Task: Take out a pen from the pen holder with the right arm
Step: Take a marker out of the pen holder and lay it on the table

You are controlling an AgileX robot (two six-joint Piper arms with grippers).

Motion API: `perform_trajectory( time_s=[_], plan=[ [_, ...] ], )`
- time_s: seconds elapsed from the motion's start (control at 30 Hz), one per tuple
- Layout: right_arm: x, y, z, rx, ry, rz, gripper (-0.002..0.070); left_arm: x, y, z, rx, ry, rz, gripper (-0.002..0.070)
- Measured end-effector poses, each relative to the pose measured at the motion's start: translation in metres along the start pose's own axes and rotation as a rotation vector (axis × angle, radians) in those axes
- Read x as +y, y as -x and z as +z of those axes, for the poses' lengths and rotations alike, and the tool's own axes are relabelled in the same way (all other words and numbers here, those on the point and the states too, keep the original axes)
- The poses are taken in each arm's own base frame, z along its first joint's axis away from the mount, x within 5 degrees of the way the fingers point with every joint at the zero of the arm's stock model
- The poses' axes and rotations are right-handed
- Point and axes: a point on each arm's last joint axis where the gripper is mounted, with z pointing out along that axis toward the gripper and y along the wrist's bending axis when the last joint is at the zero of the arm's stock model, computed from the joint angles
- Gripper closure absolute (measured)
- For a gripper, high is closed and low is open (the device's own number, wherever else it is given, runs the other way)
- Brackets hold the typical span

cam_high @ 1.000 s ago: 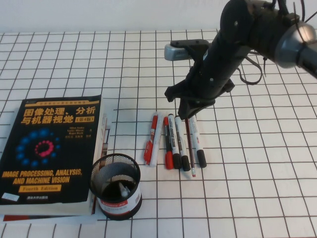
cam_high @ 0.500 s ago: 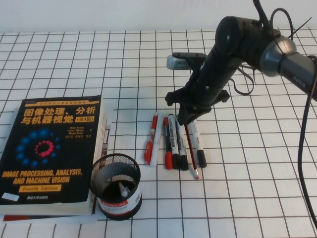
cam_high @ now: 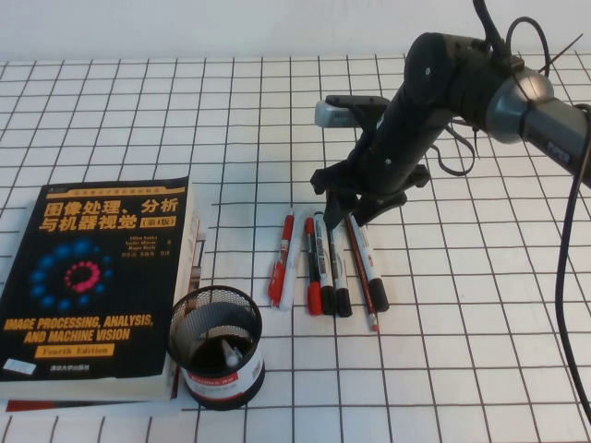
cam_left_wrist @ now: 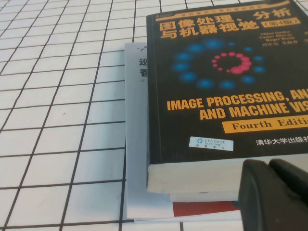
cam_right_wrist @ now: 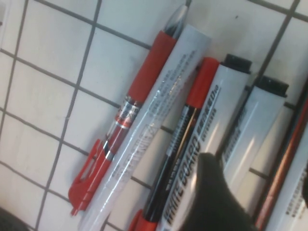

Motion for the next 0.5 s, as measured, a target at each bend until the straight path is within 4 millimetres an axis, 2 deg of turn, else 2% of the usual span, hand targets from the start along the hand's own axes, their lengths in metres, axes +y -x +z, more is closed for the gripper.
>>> perform_trajectory(
  time_s=[0.1,0.23,0.33,0.4,0.5],
  plan=[
    [0.0,0.0,0.0,0.0,0.0,0.0,0.0304,0.0,0.0,0.0,0.0,0.0,0.0,0.0679],
    [0.0,0.0,-0.002,-0.004,-0.006,-0.004,0.0294,0.0,0.0,0.0,0.0,0.0,0.0,0.0679],
    [0.003,0.0,-0.015,-0.029,-0.031,-0.025,0.0299,0.0,0.0,0.0,0.0,0.0,0.0,0.0679],
    [0.01,-0.002,-0.028,-0.049,-0.042,-0.048,0.033,0.0,0.0,0.0,0.0,0.0,0.0,0.0679],
    [0.023,-0.01,-0.054,-0.085,-0.043,-0.079,0.0423,0.0,0.0,0.0,0.0,0.0,0.0,0.0679]
  ],
)
